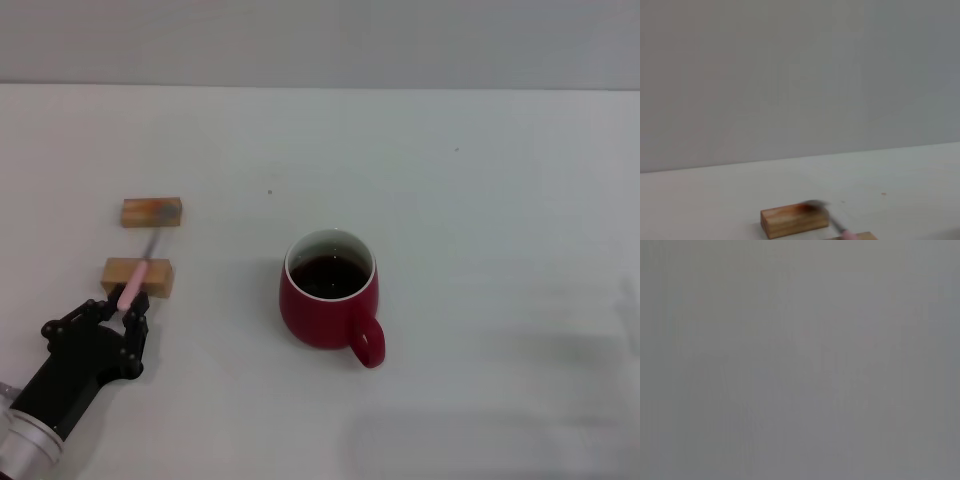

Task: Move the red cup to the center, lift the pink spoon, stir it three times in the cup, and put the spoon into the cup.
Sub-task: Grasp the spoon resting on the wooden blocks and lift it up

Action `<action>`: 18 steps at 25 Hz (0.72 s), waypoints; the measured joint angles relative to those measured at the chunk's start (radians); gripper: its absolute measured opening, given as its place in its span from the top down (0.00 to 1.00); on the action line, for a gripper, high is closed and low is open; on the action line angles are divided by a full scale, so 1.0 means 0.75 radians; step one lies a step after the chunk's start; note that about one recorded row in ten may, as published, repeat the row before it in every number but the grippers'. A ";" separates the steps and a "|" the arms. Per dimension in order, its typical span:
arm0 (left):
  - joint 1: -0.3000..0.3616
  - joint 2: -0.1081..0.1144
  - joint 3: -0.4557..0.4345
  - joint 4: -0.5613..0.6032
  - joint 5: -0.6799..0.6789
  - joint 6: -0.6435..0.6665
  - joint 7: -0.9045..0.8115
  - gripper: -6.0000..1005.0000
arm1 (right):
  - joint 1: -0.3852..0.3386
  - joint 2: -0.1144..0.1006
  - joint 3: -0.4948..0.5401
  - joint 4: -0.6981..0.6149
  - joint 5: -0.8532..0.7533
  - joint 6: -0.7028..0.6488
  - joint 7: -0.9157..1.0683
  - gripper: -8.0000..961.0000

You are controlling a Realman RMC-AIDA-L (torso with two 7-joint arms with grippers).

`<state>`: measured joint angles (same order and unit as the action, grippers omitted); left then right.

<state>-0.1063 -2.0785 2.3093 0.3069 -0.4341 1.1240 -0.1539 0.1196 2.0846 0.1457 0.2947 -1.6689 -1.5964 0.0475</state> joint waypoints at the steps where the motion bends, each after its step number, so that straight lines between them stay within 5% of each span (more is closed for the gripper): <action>1: -0.002 0.000 0.002 0.002 0.000 -0.002 0.002 0.67 | 0.000 0.000 0.000 0.001 0.000 0.000 0.000 0.23; 9: 0.016 0.000 0.003 0.037 0.000 0.035 0.056 0.82 | -0.005 0.000 0.000 0.003 0.000 -0.011 0.000 0.23; 18: 0.037 0.003 0.003 0.048 0.000 0.117 0.070 0.83 | 0.001 0.000 -0.010 0.002 0.000 -0.010 0.000 0.23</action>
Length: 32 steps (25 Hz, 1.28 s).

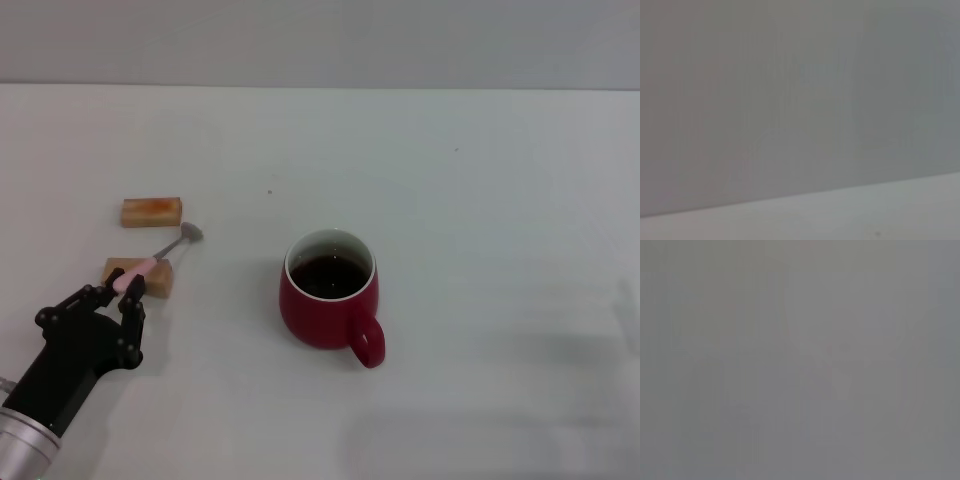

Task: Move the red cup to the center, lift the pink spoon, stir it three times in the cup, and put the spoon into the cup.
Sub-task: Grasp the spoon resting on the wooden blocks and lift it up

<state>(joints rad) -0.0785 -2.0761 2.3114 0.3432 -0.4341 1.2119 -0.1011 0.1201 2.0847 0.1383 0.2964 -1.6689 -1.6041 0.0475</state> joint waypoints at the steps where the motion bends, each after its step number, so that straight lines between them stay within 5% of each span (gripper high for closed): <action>1: 0.000 0.001 0.000 0.000 0.000 0.017 0.001 0.83 | 0.001 0.000 -0.003 0.000 0.000 0.002 0.000 0.23; 32: -0.103 0.018 -0.002 0.041 0.017 0.333 -0.008 0.85 | 0.016 0.000 -0.004 -0.005 0.001 0.005 0.000 0.23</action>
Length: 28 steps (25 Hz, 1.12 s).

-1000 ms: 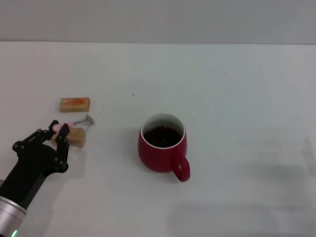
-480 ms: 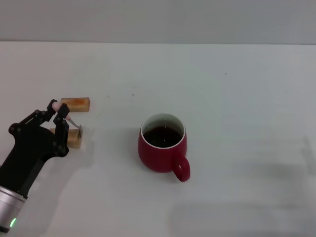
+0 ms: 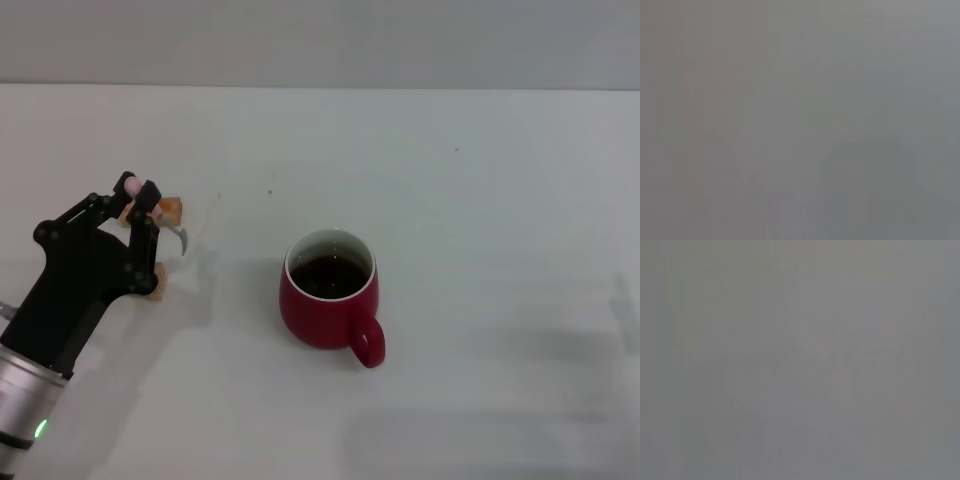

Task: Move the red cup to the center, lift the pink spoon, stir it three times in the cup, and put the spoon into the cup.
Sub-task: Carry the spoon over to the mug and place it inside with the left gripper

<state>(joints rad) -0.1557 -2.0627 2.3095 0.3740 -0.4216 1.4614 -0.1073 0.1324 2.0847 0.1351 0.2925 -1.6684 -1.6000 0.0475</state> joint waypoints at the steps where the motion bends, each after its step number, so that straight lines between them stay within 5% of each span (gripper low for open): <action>1: -0.006 0.000 0.000 0.003 0.008 0.003 0.000 0.85 | 0.000 0.000 0.001 0.000 0.001 0.001 0.000 0.23; 28: -0.028 0.005 -0.006 0.054 0.169 0.129 -0.050 0.85 | -0.014 -0.002 0.060 -0.044 0.012 0.023 0.000 0.23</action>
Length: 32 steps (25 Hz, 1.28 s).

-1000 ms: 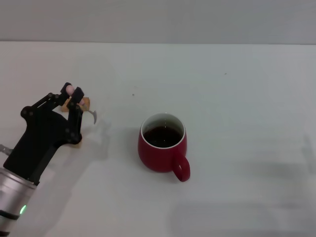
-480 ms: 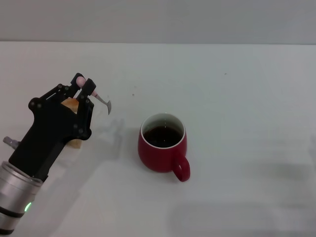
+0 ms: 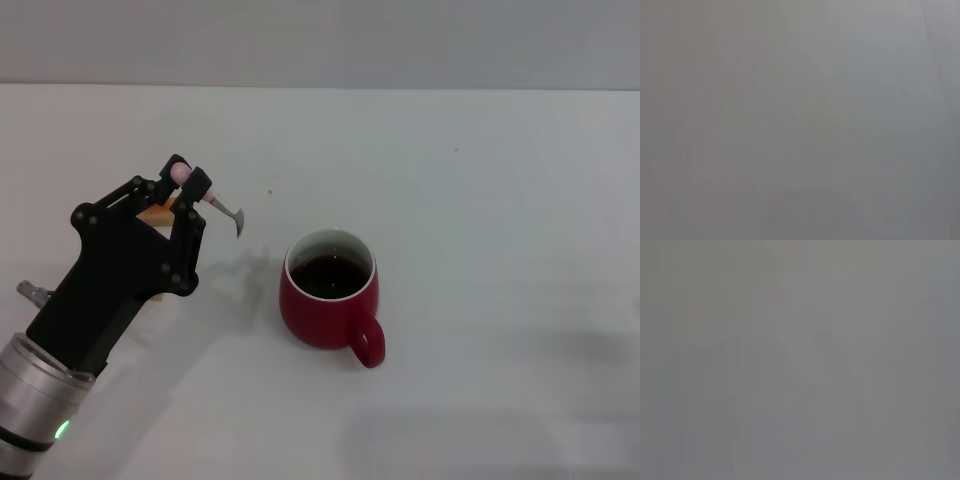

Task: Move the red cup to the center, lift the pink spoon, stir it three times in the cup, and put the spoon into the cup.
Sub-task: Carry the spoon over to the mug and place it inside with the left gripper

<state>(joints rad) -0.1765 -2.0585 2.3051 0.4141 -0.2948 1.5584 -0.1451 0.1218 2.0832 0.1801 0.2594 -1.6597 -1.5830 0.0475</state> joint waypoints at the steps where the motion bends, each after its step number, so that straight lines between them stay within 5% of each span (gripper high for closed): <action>1: -0.002 0.000 0.001 0.000 0.002 0.002 -0.002 0.85 | -0.002 0.000 0.004 -0.004 0.000 0.001 0.000 0.23; 32: -0.020 -0.012 0.026 0.001 0.103 0.083 -0.069 0.85 | -0.016 0.003 0.140 -0.075 0.004 0.052 0.000 0.23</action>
<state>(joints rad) -0.1913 -2.0678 2.3249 0.4148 -0.2178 1.6204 -0.1971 0.1099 2.0851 0.2849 0.2032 -1.6567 -1.5441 0.0475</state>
